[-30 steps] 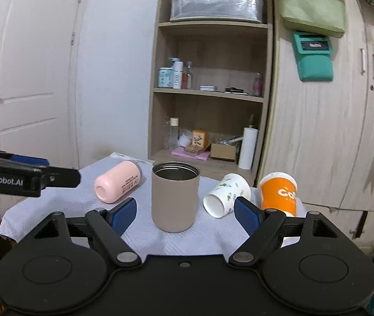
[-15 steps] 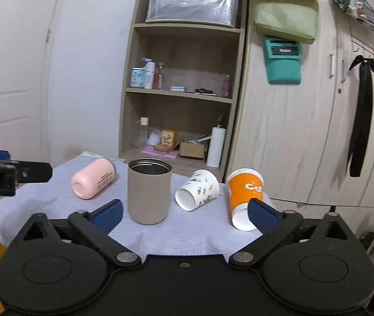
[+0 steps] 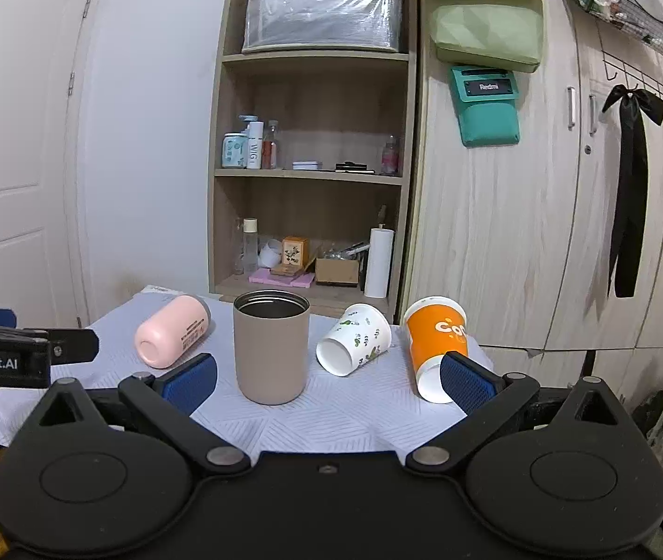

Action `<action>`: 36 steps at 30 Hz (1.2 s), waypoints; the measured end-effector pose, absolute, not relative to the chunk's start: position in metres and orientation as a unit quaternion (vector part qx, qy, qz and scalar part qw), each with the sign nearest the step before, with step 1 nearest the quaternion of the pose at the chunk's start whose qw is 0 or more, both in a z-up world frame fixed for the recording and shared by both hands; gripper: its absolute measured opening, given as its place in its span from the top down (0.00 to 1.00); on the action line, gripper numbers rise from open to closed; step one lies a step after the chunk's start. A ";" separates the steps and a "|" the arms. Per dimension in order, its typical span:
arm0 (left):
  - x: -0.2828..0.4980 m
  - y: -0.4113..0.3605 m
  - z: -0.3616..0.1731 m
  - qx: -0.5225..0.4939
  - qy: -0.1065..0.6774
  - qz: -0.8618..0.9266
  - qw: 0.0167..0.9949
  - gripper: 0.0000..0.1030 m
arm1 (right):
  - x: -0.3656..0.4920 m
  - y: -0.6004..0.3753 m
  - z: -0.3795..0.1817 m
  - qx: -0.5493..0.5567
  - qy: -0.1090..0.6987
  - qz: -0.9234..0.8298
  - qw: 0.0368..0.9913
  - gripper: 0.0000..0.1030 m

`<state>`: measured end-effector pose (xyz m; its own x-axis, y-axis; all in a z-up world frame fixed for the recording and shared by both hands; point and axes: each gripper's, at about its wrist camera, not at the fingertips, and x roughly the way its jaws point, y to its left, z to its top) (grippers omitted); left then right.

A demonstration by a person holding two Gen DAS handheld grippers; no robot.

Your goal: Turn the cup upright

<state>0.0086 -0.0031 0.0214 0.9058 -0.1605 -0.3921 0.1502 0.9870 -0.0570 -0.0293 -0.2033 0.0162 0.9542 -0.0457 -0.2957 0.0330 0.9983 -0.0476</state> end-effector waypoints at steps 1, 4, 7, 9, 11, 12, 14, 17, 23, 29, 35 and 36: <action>0.009 -0.003 0.021 -0.014 0.207 -0.067 0.976 0.00 | -0.030 -0.203 0.016 -0.021 0.149 -0.022 0.988 0.00; 0.009 -0.003 0.021 -0.005 0.207 -0.045 0.977 0.00 | -0.031 -0.204 0.016 -0.019 0.148 -0.026 0.989 0.00; 0.008 -0.003 0.020 0.003 0.207 -0.045 0.977 0.00 | -0.033 -0.204 0.017 -0.017 0.146 -0.028 0.989 0.00; 0.007 -0.003 0.020 0.005 0.209 -0.047 0.977 0.00 | -0.033 -0.204 0.017 -0.015 0.146 -0.030 0.989 0.00; 0.008 -0.004 0.020 0.010 0.214 -0.041 0.976 0.00 | -0.033 -0.203 0.017 -0.012 0.146 -0.030 0.989 0.00; 0.009 -0.005 0.021 0.014 0.217 -0.034 0.976 0.00 | -0.033 -0.203 0.017 -0.011 0.146 -0.030 0.989 0.00; 0.009 -0.006 0.021 0.022 0.222 -0.026 0.974 0.00 | -0.033 -0.203 0.017 -0.010 0.147 -0.029 0.989 0.00; 0.007 -0.006 0.020 0.021 0.223 -0.032 0.974 0.00 | -0.032 -0.202 0.016 -0.009 0.148 -0.027 0.989 0.00; 0.002 -0.011 0.018 0.034 0.218 -0.038 0.975 0.00 | -0.029 -0.203 0.015 -0.010 0.153 -0.027 0.988 0.00; 0.002 -0.012 0.019 0.042 0.214 -0.035 0.975 0.00 | -0.031 -0.203 0.015 -0.007 0.147 -0.020 0.989 0.00; 0.002 -0.009 0.019 0.039 0.216 -0.038 0.975 0.00 | -0.034 -0.201 0.015 -0.009 0.140 -0.018 0.990 0.00; 0.002 -0.009 0.019 0.043 0.215 -0.038 0.975 0.00 | -0.034 -0.201 0.015 -0.009 0.141 -0.018 0.990 0.00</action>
<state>0.0022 -0.0094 0.0192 0.9048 -0.0552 -0.4222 0.0920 0.9935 0.0673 -0.0336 -0.2010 0.0148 0.9598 -0.0379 -0.2780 0.0328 0.9992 -0.0231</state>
